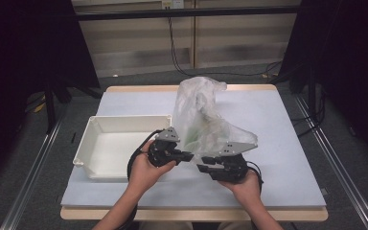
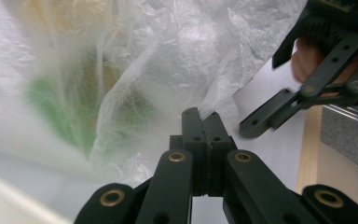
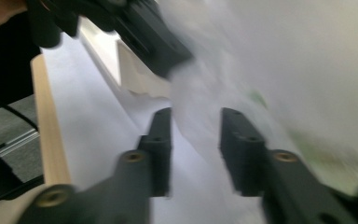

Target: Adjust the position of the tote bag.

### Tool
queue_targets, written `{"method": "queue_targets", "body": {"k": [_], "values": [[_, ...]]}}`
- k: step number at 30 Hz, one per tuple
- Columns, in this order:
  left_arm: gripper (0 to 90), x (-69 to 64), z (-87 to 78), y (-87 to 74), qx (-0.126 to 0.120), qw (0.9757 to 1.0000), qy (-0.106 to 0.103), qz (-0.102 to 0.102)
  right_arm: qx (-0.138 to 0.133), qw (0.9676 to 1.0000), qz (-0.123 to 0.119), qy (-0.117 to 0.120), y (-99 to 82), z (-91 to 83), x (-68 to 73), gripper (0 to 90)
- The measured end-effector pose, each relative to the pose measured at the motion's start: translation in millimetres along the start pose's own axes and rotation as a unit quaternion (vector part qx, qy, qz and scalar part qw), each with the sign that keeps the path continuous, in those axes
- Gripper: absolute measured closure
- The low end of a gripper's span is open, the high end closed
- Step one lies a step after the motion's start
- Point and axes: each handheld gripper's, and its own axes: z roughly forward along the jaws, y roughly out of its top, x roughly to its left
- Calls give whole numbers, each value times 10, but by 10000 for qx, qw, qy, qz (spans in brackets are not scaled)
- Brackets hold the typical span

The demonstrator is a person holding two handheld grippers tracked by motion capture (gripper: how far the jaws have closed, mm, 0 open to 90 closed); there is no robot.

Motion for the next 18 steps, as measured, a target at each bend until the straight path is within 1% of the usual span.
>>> {"method": "queue_targets", "body": {"k": [1,2,3,4,5,6,7,8,9,10,11,13,14,15,16,17,18], "values": [[900,15,-27,5,13,10000,39,-21,65,10000,2,-56,-15,-28,-20,550],[900,54,-74,2,-27,9999,76,-71,106,9998,17,-168,-55,-92,-64,494],[900,54,-74,2,-27,9999,76,-71,106,9998,17,-168,-55,-92,-64,494],[900,82,-102,-8,-27,9999,87,-95,138,9997,22,-224,-71,-116,-84,485],[900,101,-124,-22,-35,9999,107,-126,195,9993,19,-329,-102,-156,-119,467],[900,129,-157,-47,16,9998,157,-154,248,9983,106,-514,-153,-217,-181,439],[900,129,-157,-47,16,9998,157,-154,248,9983,106,-514,-153,-217,-181,439],[900,147,-176,-68,-13,9996,203,-177,262,9980,166,-549,-172,-238,-206,429],[900,177,-205,-91,-20,9995,207,-254,358,9967,319,-648,-218,-282,-279,390],[900,177,-205,-91,-20,9995,207,-254,358,9967,319,-648,-218,-282,-279,390],[900,205,-231,-111,-47,9992,249,-312,423,9958,401,-700,-259,-306,-328,387],[900,218,-247,-118,-10,9993,259,-283,455,9954,415,-735,-275,-316,-344,386],[900,222,-260,-129,-6,9993,264,-277,482,9940,434,-875,-301,-330,-373,378],[900,225,-260,-147,-94,9992,241,-311,513,9931,447,-959,-319,-342,-402,375],[900,236,-282,-158,-37,9992,247,-315,504,9920,508,-1042,-335,-354,-432,374],[900,246,-296,-176,-123,9989,273,-350,471,9911,575,-1107,-344,-364,-462,373],[900,254,-317,-186,-114,9988,281,-373,448,9906,634,-1125,-347,-370,-490,373]]}}
